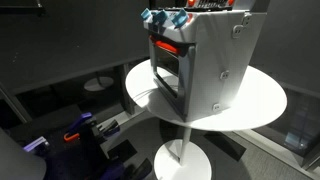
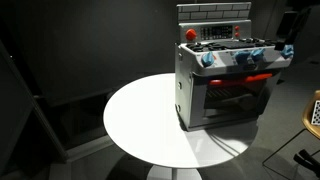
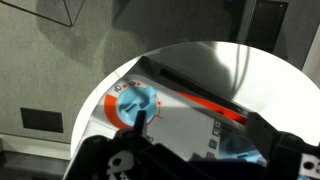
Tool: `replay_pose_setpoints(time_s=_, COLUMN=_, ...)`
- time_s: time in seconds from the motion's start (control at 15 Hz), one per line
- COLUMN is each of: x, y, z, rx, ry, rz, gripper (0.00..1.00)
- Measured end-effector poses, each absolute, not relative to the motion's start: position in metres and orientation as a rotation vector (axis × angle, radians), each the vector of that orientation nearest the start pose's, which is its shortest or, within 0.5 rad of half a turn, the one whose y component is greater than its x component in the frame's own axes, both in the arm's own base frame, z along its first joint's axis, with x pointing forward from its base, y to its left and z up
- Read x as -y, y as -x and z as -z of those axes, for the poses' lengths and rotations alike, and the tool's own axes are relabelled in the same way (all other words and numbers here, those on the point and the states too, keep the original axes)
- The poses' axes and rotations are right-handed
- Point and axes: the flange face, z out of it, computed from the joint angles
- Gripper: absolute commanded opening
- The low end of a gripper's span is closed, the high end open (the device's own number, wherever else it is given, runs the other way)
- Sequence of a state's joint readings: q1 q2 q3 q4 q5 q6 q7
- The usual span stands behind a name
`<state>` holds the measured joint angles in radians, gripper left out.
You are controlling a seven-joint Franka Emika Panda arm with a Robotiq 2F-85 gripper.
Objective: Press the top button on the right side of the stove
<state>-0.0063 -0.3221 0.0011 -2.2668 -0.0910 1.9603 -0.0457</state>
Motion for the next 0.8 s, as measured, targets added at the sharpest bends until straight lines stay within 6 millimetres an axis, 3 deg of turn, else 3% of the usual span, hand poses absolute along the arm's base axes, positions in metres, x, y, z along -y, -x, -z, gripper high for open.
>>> replay_pose_setpoints(time_s=0.53, x=0.007, y=-0.457, z=-0.490, rx=0.124, ry=3.224, rz=0.032, gripper=1.00)
replay_pose_setpoints(time_s=0.8, x=0.004, y=-0.466, z=-0.508, rx=0.132, ry=3.223, rz=0.134, gripper=1.00)
